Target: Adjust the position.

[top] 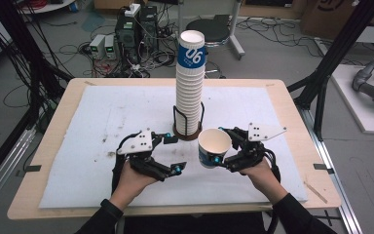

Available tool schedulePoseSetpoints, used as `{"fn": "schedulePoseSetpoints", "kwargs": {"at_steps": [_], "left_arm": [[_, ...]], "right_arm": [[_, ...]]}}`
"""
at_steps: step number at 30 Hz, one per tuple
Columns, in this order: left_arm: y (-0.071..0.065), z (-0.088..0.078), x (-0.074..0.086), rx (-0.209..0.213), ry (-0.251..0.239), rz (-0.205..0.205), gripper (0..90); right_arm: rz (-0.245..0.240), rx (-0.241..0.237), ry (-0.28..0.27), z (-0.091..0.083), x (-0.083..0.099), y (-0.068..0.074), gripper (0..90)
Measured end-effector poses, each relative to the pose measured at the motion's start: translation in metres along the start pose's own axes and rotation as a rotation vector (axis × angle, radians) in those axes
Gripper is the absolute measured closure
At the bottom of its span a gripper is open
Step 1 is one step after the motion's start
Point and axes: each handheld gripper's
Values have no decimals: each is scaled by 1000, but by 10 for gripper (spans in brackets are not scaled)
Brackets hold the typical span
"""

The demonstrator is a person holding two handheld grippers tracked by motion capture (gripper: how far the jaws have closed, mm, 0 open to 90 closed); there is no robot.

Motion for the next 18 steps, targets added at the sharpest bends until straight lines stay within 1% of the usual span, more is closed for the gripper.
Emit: {"fn": "schedulePoseSetpoints", "kwargs": {"at_steps": [2, 4, 6, 8, 11, 16, 18], "left_arm": [[0, -6, 0, -19, -7, 7, 151], [1, -11, 0, -42, -9, 25, 151], [1, -16, 0, -58, -17, 28, 151], [2, -20, 1, -72, -27, 23, 151], [4, -24, 4, -89, -36, 5, 151], [5, -26, 6, -101, -45, -2, 151], [6, -25, 6, -98, -40, -4, 151]], "right_arm": [[0, 6, 1, -2, 1, 0, 209], [1, 11, 5, -3, 1, -1, 209], [-2, 20, 4, -4, 2, -2, 209], [-1, 27, 7, -5, 1, -3, 209], [0, 39, 5, -6, 2, -5, 209], [0, 44, 6, -5, 2, -5, 209], [1, 44, 7, -6, 2, -6, 209]]}}
Point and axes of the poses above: each handheld gripper's, and its own axes: z roughly forward along the jaws, x roughly out of its underside, y roughly to its left, and after that the axes turned 8 degrees about -z, right-handed
